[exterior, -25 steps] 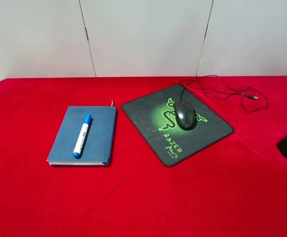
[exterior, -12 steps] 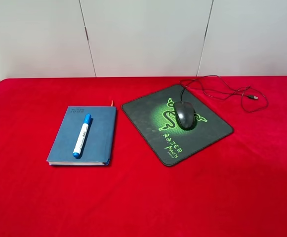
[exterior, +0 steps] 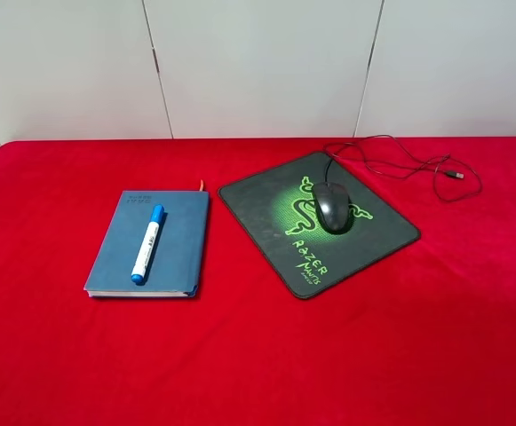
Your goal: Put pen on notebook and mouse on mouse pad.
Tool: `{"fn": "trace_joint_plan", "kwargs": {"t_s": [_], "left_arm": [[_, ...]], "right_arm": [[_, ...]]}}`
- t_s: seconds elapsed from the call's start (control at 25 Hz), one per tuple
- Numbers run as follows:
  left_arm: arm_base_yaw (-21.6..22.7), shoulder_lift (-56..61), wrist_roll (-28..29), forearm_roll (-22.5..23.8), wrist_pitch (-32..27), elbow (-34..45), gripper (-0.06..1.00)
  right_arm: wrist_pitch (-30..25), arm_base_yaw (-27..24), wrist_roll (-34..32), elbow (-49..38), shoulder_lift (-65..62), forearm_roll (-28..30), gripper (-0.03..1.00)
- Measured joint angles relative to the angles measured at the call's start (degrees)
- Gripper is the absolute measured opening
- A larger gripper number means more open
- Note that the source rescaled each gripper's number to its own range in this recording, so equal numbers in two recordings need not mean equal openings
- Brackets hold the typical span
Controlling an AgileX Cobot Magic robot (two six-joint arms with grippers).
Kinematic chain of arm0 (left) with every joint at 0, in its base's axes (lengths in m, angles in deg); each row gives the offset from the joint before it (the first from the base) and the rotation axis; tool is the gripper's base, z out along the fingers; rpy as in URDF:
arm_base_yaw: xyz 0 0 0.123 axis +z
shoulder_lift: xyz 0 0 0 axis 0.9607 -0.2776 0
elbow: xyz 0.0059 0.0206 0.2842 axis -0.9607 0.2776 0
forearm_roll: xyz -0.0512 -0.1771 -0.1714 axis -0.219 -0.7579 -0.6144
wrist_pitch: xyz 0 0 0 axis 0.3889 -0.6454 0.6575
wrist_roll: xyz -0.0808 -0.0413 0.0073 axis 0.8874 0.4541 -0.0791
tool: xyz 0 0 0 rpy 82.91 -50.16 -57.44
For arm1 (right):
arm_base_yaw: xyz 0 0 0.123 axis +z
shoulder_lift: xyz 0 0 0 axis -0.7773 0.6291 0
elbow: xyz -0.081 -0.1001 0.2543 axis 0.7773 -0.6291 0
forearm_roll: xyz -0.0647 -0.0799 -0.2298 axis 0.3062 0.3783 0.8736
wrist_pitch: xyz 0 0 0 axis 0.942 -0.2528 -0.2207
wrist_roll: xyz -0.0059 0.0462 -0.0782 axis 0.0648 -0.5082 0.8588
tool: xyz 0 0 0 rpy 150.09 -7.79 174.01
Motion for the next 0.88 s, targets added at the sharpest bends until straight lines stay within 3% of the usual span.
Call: {"fn": "trace_joint_plan", "kwargs": {"t_s": [0.28, 0.88], "left_arm": [[0.0, 0.0, 0.0, 0.0, 0.0, 0.0, 1.0], [0.0, 0.0, 0.0, 0.0, 0.0, 0.0, 1.0]], "right_arm": [[0.6, -2.48, 1.22, -0.12, -3.89, -0.21, 1.0], [0.79, -2.65, 1.22, -0.12, -3.91, -0.26, 1.0]]}}
